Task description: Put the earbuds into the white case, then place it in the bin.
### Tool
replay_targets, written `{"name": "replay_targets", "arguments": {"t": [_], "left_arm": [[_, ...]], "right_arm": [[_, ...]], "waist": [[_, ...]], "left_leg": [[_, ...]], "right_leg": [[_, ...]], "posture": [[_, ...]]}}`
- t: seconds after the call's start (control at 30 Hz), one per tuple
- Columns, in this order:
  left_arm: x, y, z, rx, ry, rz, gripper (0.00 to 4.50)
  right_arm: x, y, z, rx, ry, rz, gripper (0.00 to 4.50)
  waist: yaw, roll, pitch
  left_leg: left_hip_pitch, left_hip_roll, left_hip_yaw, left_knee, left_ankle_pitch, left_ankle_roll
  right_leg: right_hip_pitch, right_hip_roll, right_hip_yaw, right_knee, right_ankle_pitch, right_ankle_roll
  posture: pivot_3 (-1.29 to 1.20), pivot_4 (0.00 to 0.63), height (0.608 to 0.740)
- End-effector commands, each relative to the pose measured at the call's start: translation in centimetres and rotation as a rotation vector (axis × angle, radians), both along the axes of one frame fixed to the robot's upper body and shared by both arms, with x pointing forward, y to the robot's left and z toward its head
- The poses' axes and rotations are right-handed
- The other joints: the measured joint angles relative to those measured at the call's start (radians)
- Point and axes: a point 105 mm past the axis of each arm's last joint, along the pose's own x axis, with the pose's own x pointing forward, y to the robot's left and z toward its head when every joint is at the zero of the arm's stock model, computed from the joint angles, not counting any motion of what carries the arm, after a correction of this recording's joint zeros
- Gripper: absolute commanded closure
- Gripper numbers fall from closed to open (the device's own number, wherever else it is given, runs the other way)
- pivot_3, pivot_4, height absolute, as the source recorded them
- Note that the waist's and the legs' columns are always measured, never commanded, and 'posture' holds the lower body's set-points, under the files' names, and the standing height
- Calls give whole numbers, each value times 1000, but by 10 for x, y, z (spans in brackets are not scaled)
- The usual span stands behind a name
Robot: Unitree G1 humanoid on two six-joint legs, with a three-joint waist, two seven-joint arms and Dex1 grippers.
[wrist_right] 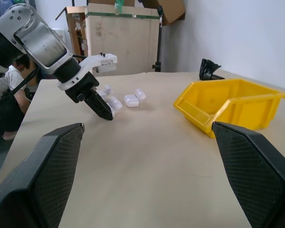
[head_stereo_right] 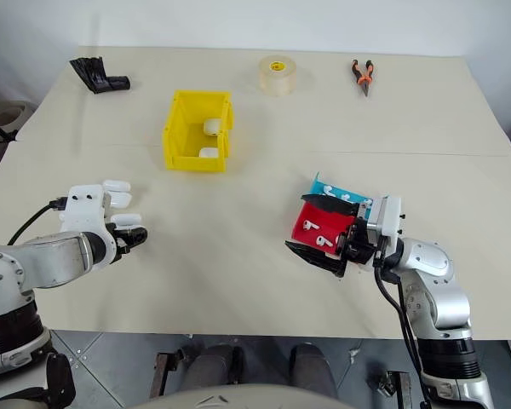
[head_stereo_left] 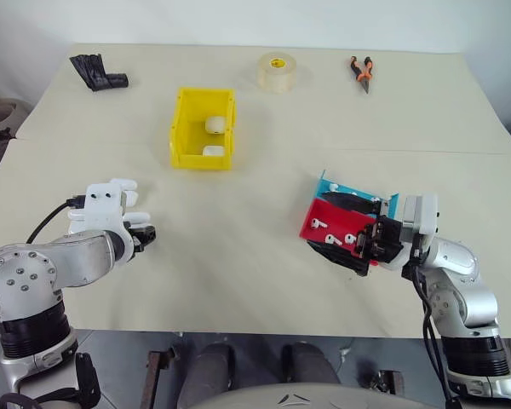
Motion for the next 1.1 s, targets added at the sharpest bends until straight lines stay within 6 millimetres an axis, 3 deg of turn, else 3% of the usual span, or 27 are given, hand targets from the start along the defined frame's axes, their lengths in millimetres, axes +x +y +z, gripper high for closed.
{"name": "replay_targets", "arguments": {"t": [0.03,0.17,0.33,0.47,0.57,0.7,0.9,1.1], "left_arm": [[-5,2,-10,-4,45,8,1494],[-6,7,-12,-15,45,24,1675],[3,-13,18,-189,-158,-143,1675],[-11,-41,55,-357,-437,-510,1675],[-29,-51,68,-351,-626,-818,1675],[-47,-68,73,-426,-824,-1123,1675],[-46,-103,53,-513,-868,-1357,1675],[-40,-142,54,-564,-1038,-1503,1675]], "right_arm": [[-5,2,10,12,-54,7,0],[-4,1,11,10,-58,0,0],[-1,-1,13,10,-58,-8,0],[2,-4,15,2,-58,-18,0],[5,-10,17,-12,-64,-39,0],[8,-19,21,-33,-78,-76,0],[2,-37,28,-55,-97,-173,0],[-15,-56,26,-74,-59,-270,0]], "waist": [[0,0,0],[-1,0,0],[0,1,0],[0,0,0],[-1,2,1],[3,4,2],[6,4,2],[4,4,2]], "left_leg": [[0,0,0,0,0,0],[0,0,0,0,0,0],[0,0,0,0,0,0],[-1,-1,0,-1,0,0],[-1,-1,2,-2,0,0],[-1,0,3,-3,0,-1],[-1,0,1,-2,0,1],[-2,0,1,-1,0,2]], "right_leg": [[0,0,0,0,0,0],[0,0,0,0,0,0],[0,1,0,0,0,0],[0,0,0,-3,0,0],[1,0,0,-6,0,-1],[4,2,-1,-13,-1,-1],[5,1,-2,-13,0,0],[7,2,-3,-10,1,2]], "posture": [[0,150,740],[0,150,740],[0,150,740],[0,150,740],[0,150,740],[0,150,740],[0,150,740],[0,150,740]]}}
